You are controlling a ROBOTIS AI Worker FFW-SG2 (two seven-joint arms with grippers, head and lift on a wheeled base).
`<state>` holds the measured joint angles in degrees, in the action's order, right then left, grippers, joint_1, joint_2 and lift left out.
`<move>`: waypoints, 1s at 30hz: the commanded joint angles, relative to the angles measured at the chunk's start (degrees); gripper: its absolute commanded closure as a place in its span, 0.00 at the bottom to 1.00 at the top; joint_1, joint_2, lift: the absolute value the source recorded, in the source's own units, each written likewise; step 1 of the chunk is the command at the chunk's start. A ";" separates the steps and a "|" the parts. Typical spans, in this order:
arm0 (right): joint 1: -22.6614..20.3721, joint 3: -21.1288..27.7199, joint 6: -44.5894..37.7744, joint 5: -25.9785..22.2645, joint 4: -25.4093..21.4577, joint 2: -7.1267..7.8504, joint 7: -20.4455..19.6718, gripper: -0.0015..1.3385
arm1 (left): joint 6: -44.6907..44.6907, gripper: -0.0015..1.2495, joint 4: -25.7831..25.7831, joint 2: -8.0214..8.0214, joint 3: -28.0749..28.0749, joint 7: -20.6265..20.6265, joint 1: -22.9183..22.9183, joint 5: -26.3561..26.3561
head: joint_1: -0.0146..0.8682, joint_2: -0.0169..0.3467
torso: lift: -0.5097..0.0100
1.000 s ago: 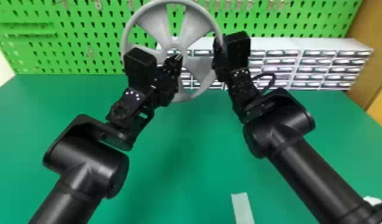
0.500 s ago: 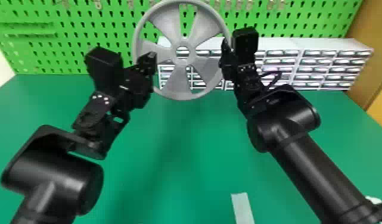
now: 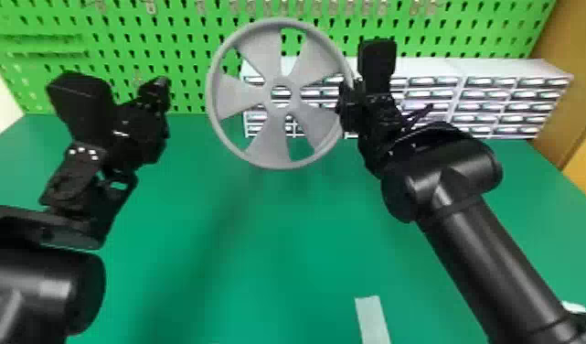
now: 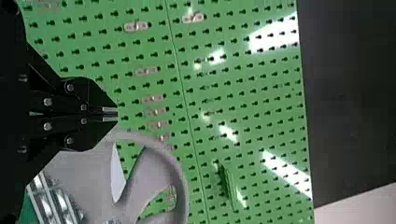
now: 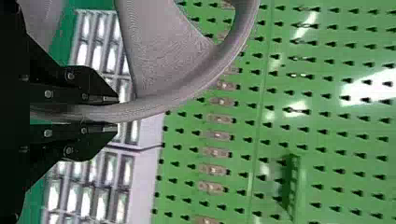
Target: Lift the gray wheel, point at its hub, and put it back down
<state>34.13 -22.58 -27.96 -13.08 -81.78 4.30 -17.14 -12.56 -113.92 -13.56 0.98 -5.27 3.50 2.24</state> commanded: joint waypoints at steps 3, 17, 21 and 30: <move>-1.26 2.19 -11.86 -3.97 -4.00 -0.87 0.00 0.99 | 0.00 0.98 1.06 0.38 -4.49 0.00 0.02 0.48 | 0.80 0.18 | 0.81; -2.14 4.74 -28.12 -11.26 -5.49 -1.04 -5.88 0.99 | 1.40 0.98 5.46 1.52 -10.56 -0.09 0.54 3.82 | 0.80 0.18 | 0.81; -1.88 6.58 -31.19 -14.51 -2.94 -1.13 -5.88 0.99 | 1.40 0.98 5.72 1.52 -10.56 -0.09 0.81 3.73 | 0.80 0.18 | 0.81; -1.35 8.43 -33.83 -18.91 3.03 -1.13 -5.88 0.99 | 1.40 0.98 5.90 1.79 -10.56 -0.09 1.07 4.35 | 0.80 0.18 | 0.81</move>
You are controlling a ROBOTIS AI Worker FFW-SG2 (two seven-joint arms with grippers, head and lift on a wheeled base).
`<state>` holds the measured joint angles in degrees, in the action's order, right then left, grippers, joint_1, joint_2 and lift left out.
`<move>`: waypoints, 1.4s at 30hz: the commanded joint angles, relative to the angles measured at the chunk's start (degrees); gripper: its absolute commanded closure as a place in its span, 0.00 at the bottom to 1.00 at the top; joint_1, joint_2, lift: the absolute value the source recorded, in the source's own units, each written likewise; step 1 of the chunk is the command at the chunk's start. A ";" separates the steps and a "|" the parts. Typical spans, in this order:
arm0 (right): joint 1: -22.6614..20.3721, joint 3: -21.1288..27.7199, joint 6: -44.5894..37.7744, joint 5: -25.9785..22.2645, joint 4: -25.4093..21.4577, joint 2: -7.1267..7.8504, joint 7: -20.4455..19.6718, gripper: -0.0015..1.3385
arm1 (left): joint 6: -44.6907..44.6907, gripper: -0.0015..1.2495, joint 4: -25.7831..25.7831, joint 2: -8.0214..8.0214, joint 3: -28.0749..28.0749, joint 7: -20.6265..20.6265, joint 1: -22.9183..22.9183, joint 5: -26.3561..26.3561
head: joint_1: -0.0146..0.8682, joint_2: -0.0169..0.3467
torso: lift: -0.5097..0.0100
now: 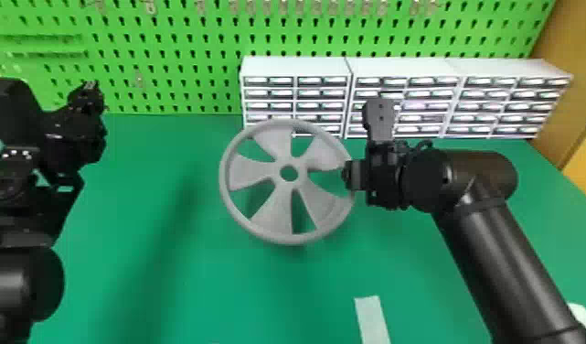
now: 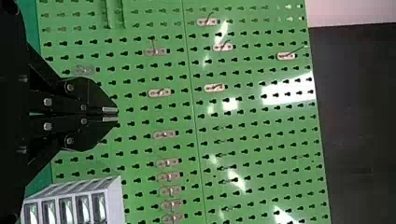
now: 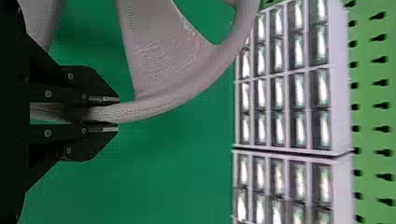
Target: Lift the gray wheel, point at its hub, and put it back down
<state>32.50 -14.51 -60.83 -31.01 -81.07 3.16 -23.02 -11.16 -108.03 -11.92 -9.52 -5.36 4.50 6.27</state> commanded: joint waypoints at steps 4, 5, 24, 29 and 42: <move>0.81 0.10 -2.18 -0.99 4.52 -0.09 0.00 0.99 | 0.00 0.98 0.10 0.15 -0.06 0.00 0.24 0.94 | 0.80 0.18 | 0.81; 0.90 0.01 -2.45 -0.90 5.05 -0.09 0.00 0.99 | 0.00 0.98 0.10 0.15 0.02 0.00 0.24 1.20 | 0.80 0.18 | 0.81; 3.63 0.19 -6.23 -1.51 12.61 -0.70 0.00 0.99 | 0.17 0.98 0.46 0.23 0.46 0.00 0.33 1.46 | 0.80 0.18 | 0.81; 3.98 -0.16 -6.32 -1.51 13.75 -0.79 0.00 0.99 | 0.17 0.98 0.46 0.23 0.73 0.00 0.33 1.46 | 0.80 0.18 | 0.81; 4.51 -0.96 -6.32 0.42 15.68 -0.88 0.00 0.99 | 0.17 0.98 0.46 0.23 1.08 0.00 0.42 1.46 | 0.80 0.18 | 0.81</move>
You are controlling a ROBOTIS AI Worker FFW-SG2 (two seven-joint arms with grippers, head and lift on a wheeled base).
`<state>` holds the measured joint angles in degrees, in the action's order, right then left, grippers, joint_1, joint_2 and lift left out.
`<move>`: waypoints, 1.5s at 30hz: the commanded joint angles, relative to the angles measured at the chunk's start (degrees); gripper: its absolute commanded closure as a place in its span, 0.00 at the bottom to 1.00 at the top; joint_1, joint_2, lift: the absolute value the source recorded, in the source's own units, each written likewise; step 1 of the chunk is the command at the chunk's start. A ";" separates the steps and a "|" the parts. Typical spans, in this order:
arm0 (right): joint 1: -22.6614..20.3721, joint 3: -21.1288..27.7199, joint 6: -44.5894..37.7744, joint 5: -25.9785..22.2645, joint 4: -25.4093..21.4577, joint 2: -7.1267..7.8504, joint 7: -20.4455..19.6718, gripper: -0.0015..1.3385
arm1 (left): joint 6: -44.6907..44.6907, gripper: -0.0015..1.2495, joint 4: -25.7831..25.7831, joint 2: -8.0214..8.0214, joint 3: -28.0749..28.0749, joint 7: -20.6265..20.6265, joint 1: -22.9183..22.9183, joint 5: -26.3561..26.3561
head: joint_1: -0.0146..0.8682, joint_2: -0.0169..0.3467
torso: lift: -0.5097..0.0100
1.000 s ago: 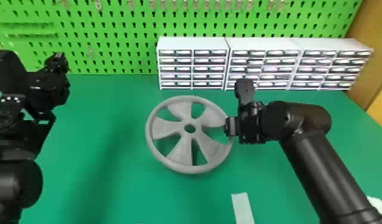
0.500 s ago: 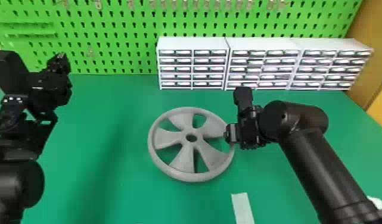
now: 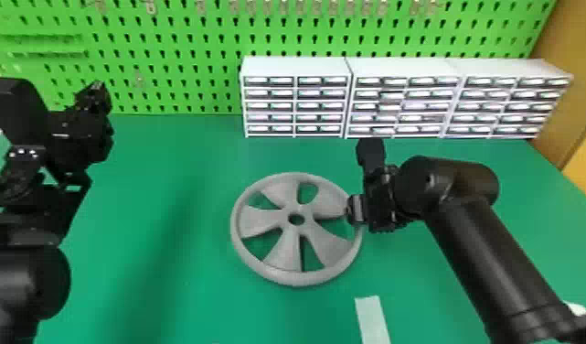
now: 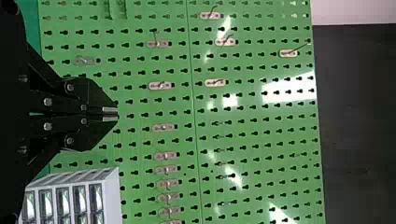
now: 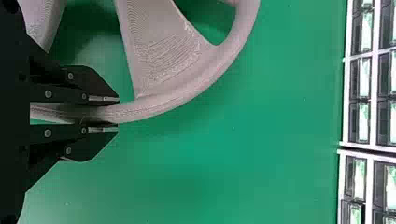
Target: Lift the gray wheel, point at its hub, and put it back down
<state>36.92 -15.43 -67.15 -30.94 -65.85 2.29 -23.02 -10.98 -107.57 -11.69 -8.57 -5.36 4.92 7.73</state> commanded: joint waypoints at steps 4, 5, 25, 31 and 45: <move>0.08 -0.04 0.17 0.44 0.90 -0.01 0.00 0.99 | 0.00 0.98 -0.01 0.09 0.13 0.00 0.01 0.00 | 0.80 0.18 | 0.81; 0.08 -0.04 0.17 0.44 0.99 -0.01 0.00 0.99 | 0.00 0.98 -0.01 0.00 0.13 0.00 0.09 0.00 | 0.80 0.18 | 0.81; 0.08 -0.39 0.79 0.18 1.34 -0.01 0.08 0.99 | 0.00 0.98 0.08 0.09 0.39 0.00 0.18 -0.18 | 0.80 0.18 | 0.81; 0.08 -0.47 1.23 -0.44 1.34 -0.09 0.08 0.75 | 0.00 0.98 0.08 0.09 0.39 0.00 0.18 -0.44 | 0.80 0.18 | 0.81; 0.08 -1.62 2.11 -0.44 1.34 -0.01 0.08 0.43 | 0.00 0.98 0.08 0.09 0.48 -0.09 0.09 -0.79 | 0.80 0.18 | 0.81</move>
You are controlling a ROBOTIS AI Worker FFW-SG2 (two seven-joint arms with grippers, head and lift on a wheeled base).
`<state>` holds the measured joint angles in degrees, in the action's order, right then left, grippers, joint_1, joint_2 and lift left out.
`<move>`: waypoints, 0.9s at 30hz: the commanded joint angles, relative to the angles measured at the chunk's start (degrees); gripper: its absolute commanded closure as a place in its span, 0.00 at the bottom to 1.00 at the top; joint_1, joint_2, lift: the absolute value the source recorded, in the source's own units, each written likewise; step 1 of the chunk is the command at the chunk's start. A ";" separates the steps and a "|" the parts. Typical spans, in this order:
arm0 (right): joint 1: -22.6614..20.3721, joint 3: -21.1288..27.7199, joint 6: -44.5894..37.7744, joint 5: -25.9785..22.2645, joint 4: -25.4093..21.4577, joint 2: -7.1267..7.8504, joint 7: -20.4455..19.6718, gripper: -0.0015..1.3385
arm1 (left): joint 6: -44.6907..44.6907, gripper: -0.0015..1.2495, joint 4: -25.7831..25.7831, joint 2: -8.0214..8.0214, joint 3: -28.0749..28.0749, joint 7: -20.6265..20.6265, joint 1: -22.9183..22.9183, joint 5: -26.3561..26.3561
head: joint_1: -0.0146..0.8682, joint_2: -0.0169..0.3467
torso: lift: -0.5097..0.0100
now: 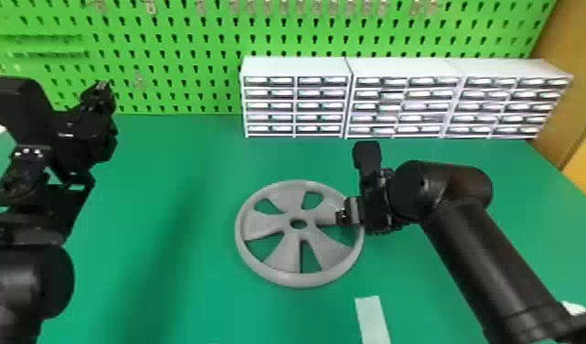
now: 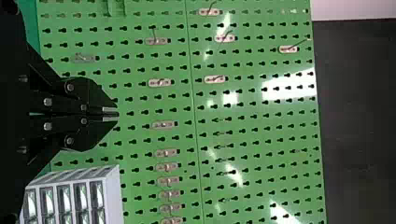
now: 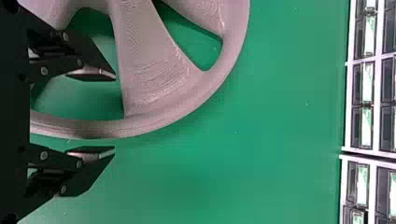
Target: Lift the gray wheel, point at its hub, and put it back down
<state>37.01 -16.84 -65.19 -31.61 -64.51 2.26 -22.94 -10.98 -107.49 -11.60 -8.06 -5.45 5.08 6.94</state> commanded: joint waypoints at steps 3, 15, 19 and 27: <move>-0.09 -0.39 0.50 0.94 -0.36 0.03 0.00 0.37 | 0.00 0.98 0.00 0.00 -0.03 0.00 -0.07 0.00 | 0.80 0.18 | 0.81; -2.91 2.69 4.46 6.21 -6.95 0.82 0.00 0.17 | -0.09 0.98 0.18 0.00 2.43 0.00 -0.43 -0.35 | 0.80 0.18 | 0.81; -4.84 4.45 6.83 9.81 -11.70 1.17 0.00 0.06 | -0.18 0.98 0.61 0.00 3.67 0.00 -0.60 0.17 | 0.80 0.18 | 0.81; -9.85 8.14 13.16 12.89 -21.01 2.31 0.00 0.03 | -0.18 0.98 1.93 -0.18 7.27 0.00 0.19 0.44 | 0.80 0.18 | 0.81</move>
<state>29.79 -10.39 -55.61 -19.58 -81.08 3.88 -22.94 -11.13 -106.25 -11.69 -2.60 -5.45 4.68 7.26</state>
